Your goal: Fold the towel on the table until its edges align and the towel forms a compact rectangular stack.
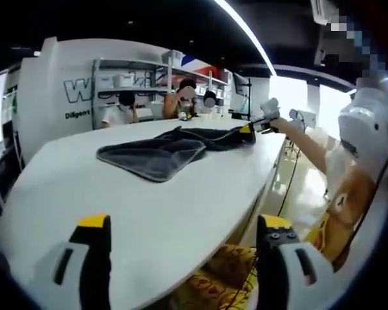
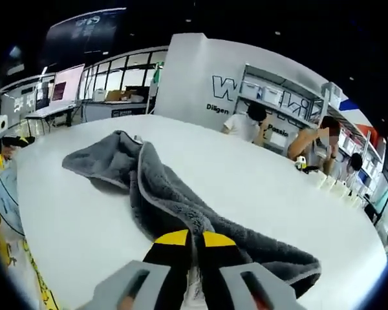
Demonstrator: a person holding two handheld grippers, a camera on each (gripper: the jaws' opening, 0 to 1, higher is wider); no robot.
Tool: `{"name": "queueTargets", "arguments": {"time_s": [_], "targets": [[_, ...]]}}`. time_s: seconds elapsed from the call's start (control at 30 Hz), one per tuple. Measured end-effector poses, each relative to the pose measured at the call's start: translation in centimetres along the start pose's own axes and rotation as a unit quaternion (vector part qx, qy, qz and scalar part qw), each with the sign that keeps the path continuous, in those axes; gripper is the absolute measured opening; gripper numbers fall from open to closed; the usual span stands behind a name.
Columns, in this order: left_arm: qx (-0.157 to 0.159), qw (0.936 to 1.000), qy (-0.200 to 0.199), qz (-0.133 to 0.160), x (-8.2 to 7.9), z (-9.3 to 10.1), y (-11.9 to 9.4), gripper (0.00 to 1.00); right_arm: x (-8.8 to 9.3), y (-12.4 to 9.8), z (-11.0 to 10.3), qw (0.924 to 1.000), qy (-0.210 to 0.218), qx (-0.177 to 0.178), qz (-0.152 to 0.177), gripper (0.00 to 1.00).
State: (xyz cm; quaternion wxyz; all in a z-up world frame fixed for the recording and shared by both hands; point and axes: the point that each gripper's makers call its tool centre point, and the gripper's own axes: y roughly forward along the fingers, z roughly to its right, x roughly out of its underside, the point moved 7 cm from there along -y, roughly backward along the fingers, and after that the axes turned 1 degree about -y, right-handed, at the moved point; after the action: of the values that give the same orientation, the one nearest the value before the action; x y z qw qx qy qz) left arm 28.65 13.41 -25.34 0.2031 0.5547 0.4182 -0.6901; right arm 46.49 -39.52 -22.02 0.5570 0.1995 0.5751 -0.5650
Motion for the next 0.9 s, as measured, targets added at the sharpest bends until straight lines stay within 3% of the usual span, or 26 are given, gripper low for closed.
{"name": "queueTargets", "arguments": {"time_s": [0.27, 0.43, 0.63, 0.9], "targets": [[-0.007, 1.0, 0.001, -0.004, 0.1, -0.2, -0.1, 0.98, -4.6, 0.5, 1.6, 0.9987, -0.033, 0.029, 0.024, 0.05], [-0.008, 1.0, 0.0, -0.001, -0.2, -0.5, 0.0, 0.98, -8.0, 1.3, 3.4, 0.9957, -0.055, 0.065, 0.035, 0.05], [-0.009, 1.0, -0.001, -0.001, -0.3, -0.7, 0.3, 0.98, -10.8, 3.2, 5.9, 0.9912, -0.078, 0.104, 0.023, 0.05], [-0.015, 0.9998, -0.005, -0.009, -0.3, -1.4, 0.8, 0.98, -14.4, 7.0, 10.0, 0.9864, -0.077, 0.145, 0.012, 0.04]]}}
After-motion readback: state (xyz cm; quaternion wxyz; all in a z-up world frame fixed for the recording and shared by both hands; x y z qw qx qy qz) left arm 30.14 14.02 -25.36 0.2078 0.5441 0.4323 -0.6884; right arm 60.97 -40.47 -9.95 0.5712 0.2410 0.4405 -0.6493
